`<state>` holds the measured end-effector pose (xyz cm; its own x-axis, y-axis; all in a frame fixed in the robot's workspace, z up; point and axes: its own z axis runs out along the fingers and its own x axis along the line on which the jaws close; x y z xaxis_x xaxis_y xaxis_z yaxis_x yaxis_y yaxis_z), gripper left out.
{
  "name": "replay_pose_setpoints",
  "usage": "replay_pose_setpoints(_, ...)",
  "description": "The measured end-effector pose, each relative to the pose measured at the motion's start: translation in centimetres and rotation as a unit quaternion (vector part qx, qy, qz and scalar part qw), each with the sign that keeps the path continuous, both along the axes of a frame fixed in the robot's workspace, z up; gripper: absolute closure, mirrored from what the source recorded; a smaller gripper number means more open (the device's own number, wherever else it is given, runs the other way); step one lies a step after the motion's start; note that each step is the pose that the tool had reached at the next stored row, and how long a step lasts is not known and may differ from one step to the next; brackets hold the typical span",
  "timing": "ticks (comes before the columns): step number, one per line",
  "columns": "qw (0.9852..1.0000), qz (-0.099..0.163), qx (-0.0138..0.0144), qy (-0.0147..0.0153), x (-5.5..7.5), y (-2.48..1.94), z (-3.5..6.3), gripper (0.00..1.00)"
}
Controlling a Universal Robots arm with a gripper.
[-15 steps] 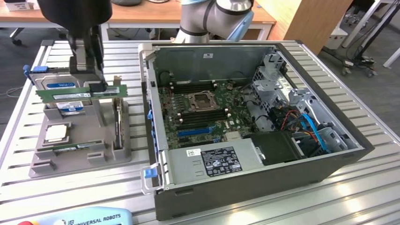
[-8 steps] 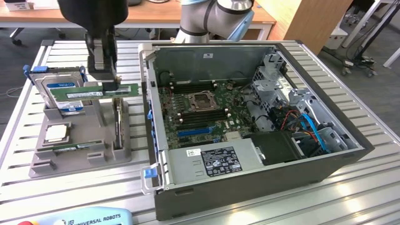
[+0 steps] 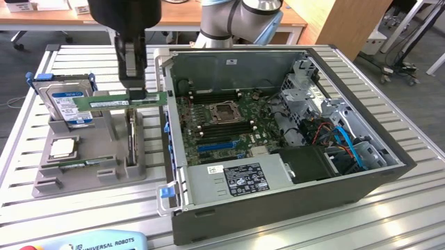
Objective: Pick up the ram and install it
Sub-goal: 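Pick up the ram and move it above insertion slot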
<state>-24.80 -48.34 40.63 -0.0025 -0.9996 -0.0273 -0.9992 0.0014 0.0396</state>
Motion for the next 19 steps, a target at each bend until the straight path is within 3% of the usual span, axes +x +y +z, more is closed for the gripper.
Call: replay_pose_setpoints(19, 1.0, 0.0, 0.0014, 0.0, 5.9, 0.0, 0.0, 0.89)
